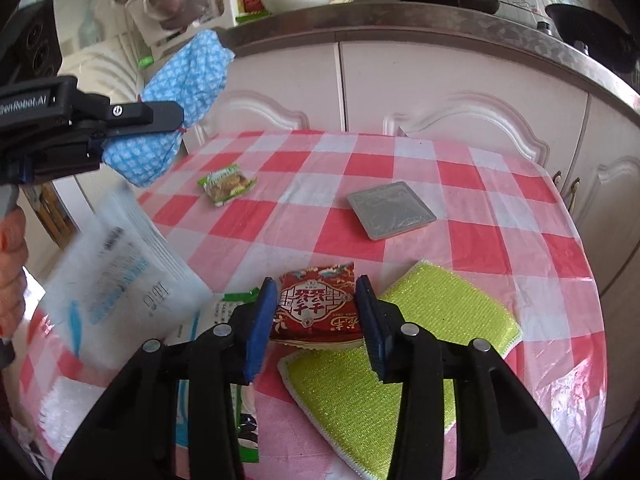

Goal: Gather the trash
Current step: 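Grasp the red snack packet with the right tool while the left tool holds the cloth, then carry the blue cloth and red packet with both tools over the orange bucket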

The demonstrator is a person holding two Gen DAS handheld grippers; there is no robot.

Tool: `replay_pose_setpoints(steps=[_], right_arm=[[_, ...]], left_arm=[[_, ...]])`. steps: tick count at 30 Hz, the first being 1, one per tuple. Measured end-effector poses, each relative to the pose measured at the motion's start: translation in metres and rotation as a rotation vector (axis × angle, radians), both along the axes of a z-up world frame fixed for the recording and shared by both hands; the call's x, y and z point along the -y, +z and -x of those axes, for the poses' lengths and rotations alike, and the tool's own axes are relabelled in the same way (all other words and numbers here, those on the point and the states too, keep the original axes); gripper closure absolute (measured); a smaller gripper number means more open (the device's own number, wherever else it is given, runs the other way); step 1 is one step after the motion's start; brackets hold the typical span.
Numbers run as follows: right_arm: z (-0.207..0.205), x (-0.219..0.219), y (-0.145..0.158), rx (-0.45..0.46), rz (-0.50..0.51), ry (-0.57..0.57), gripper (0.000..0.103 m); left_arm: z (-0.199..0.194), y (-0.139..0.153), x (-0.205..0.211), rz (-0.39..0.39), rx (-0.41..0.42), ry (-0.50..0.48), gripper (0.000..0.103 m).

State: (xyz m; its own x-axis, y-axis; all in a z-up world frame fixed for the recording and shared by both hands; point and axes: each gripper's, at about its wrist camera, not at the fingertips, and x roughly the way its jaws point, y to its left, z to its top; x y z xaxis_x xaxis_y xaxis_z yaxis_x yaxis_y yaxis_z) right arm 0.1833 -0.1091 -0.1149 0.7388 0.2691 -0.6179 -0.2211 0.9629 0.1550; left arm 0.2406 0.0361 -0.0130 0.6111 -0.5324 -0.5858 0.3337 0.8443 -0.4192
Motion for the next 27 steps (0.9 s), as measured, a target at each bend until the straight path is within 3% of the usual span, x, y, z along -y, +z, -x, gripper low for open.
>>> replay_pose_setpoints(steps=[1, 3, 5, 7, 8, 9, 10, 11, 16, 20, 27], right_arm=[[0.001, 0.003, 0.002, 0.001, -0.012, -0.010, 0.099], [0.002, 0.012, 0.007, 0.008, -0.071, -0.018, 0.100], [0.001, 0.015, 0.006, -0.009, -0.069, -0.028, 0.100], [0.002, 0.018, 0.005, -0.012, -0.086, -0.024, 0.095], [0.000, 0.017, 0.003, -0.034, -0.093, -0.001, 0.083], [0.000, 0.014, 0.003, -0.033, -0.082, 0.002, 0.052], [0.001, 0.011, 0.003, -0.024, -0.060, 0.002, 0.036], [0.001, 0.004, 0.003, -0.013, -0.031, 0.026, 0.029], [-0.011, -0.021, -0.009, -0.071, 0.062, 0.072, 0.034], [-0.022, -0.027, -0.017, -0.100, 0.101, 0.063, 0.051], [-0.025, -0.033, -0.023, -0.113, 0.143, 0.078, 0.054]], left_arm=[[0.001, 0.002, 0.000, 0.003, 0.003, 0.001, 0.074], [0.004, 0.007, 0.001, 0.012, 0.013, -0.001, 0.074], [0.007, 0.009, 0.002, 0.009, 0.017, 0.000, 0.074], [0.012, 0.010, 0.001, 0.008, 0.021, 0.007, 0.074], [0.017, 0.011, 0.000, 0.012, 0.023, 0.006, 0.074], [0.021, 0.012, -0.001, 0.011, 0.026, 0.005, 0.074], [0.024, 0.013, -0.002, 0.009, 0.028, 0.008, 0.074], [0.029, 0.014, -0.004, 0.005, 0.030, 0.012, 0.074], [0.052, 0.011, -0.021, 0.016, 0.021, 0.038, 0.074], [0.074, 0.005, -0.038, 0.013, 0.017, 0.064, 0.074], [0.104, -0.004, -0.070, 0.018, 0.001, 0.116, 0.074]])
